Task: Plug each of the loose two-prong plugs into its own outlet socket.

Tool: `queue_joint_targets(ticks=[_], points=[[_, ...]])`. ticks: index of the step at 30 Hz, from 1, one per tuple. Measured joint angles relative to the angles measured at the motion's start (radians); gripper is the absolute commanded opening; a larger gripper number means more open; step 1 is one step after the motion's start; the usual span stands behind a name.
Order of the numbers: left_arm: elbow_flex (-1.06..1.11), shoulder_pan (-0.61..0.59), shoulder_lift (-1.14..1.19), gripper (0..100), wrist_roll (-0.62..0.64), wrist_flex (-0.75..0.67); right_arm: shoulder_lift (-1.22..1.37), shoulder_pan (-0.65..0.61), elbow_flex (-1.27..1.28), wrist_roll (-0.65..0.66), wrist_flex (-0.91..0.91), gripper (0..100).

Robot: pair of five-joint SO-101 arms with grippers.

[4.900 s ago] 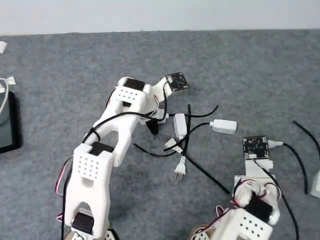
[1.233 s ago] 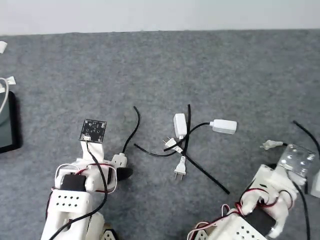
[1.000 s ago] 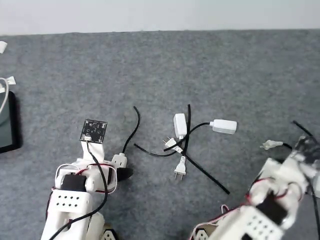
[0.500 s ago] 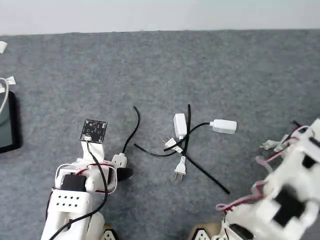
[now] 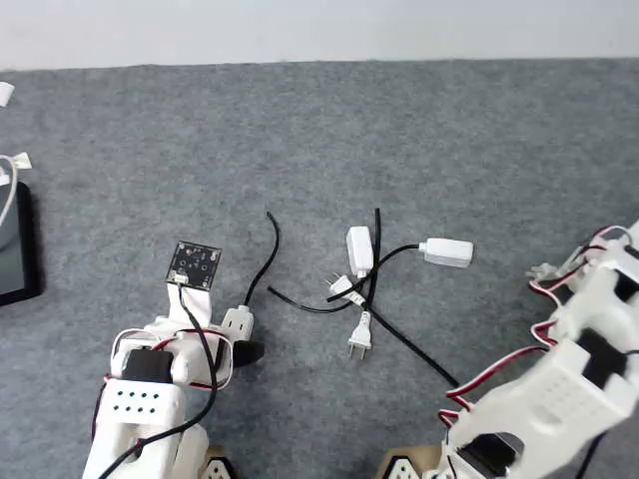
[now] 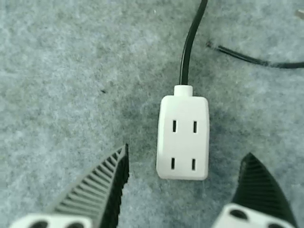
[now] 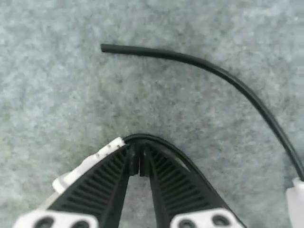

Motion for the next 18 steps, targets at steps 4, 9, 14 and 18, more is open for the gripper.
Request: queue_joint_targets(ticks=[4, 9, 14, 18], points=[[0.000, 0.003, 0.000, 28, -0.008, 0.000, -0.003, -0.005, 0.000, -0.002, 0.009, 0.9], [0.000, 0.003, 0.000, 28, -0.009, 0.000, -0.003, 0.008, -0.006, 0.057, 0.063, 1.1], [0.000, 0.003, 0.000, 28, -0.009, 0.000, -0.014, 0.020, -0.006, 0.069, 0.069, 6.1], [0.000, 0.002, 0.000, 28, -0.009, 0.000, -0.060, 0.026, -0.005, 0.034, 0.075, 11.3]])
